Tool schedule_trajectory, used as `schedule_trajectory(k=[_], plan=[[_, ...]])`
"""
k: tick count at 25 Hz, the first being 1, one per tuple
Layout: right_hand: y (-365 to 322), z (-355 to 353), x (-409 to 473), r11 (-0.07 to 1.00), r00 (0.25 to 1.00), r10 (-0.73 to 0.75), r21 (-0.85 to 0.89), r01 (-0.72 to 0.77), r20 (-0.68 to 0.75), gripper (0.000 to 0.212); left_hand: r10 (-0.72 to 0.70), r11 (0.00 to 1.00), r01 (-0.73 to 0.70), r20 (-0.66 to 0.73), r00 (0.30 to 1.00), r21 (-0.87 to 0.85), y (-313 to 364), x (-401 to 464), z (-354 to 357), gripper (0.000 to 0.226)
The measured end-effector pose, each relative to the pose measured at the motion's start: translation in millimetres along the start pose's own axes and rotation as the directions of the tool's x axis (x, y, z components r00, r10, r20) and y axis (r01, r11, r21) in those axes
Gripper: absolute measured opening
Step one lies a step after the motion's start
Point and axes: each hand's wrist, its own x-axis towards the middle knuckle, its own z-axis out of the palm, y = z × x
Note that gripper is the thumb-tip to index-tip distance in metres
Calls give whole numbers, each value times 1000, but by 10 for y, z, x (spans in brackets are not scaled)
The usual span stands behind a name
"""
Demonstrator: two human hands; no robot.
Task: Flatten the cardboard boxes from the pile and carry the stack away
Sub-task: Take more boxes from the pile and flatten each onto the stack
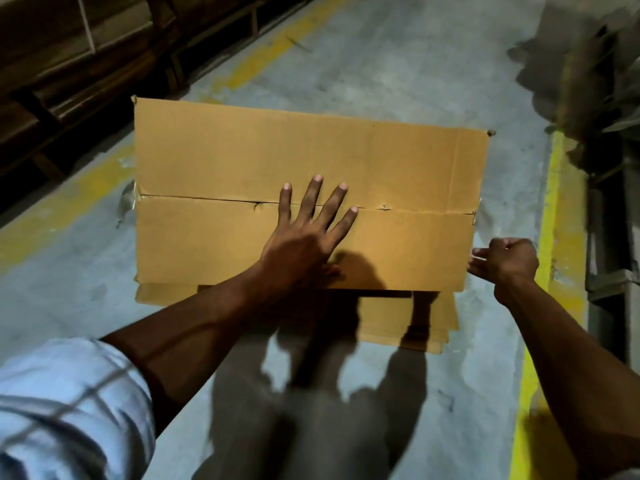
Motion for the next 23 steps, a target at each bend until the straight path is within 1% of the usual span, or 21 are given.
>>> schedule_trajectory(k=[4,8,11,16,19,21,23], plan=[[34,134,14,984,990,92,-164,-73,108,23,-8,1000,8,17,1000,11,3,-15,-21,119],[-27,193,-34,971,950,204,-176,-164,238,24,-11,1000,11,20,1000,7,-37,-40,3,120],[-80,255,-45,967,933,231,-168,-190,275,24,-11,1000,11,20,1000,6,-94,-37,19,119],[-59,394,-23,973,937,210,-153,-173,279,22,-33,999,33,42,999,-2,-214,-23,-2,120],[19,461,-20,969,940,225,-158,-189,257,20,-33,999,33,65,997,-5,-244,-65,0,121],[72,462,-9,969,952,232,-130,-209,200,25,-29,999,30,69,997,-15,-259,-99,6,121],[94,449,-129,973,970,232,-24,-231,67,21,-27,999,30,79,997,-27,-273,-127,5,121]])
